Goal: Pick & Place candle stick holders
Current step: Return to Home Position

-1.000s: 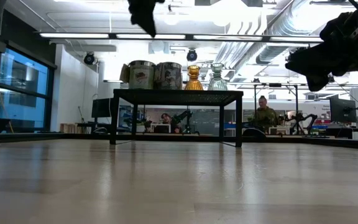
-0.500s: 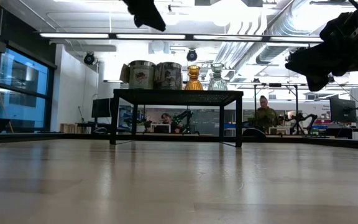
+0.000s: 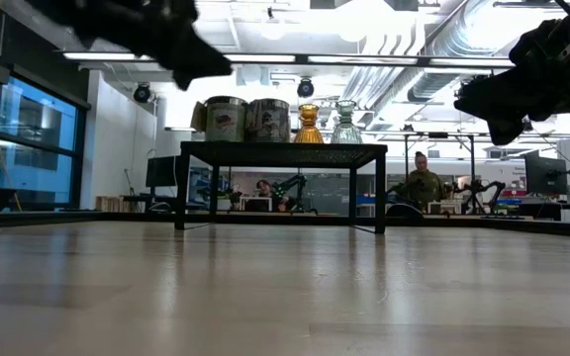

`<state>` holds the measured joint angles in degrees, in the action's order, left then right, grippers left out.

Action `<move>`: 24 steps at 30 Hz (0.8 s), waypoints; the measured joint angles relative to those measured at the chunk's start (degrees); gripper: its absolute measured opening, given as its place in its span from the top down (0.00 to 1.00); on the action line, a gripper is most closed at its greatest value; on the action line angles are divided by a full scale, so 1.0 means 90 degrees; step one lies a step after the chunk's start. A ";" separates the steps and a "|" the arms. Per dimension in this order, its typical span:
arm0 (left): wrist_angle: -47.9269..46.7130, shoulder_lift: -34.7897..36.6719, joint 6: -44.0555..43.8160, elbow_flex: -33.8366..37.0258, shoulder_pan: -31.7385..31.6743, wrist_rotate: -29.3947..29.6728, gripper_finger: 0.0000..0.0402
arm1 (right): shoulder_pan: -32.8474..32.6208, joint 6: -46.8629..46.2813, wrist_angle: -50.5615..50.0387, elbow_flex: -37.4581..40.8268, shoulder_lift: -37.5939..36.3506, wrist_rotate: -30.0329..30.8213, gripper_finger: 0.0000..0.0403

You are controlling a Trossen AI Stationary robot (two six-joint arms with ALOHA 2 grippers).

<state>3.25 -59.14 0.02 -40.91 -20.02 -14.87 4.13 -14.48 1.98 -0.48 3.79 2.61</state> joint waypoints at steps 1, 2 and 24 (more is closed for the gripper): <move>0.0283 0.0174 -0.0086 0.0317 0.0054 0.0003 0.79 | 0.0001 0.0002 0.0000 0.0001 0.0000 -0.0001 0.70; 0.0554 0.0342 -0.0186 0.0622 0.0119 0.0023 0.79 | -0.0001 0.0002 0.0000 0.0001 0.0000 -0.0002 0.70; 0.2003 0.4159 -0.1036 0.4040 0.0438 -0.0449 0.79 | 0.0000 0.0001 0.0000 0.0001 0.0000 0.0000 0.70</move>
<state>21.28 -21.71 -9.30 -4.55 -16.08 -18.91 4.13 -14.47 1.98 -0.48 3.79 2.61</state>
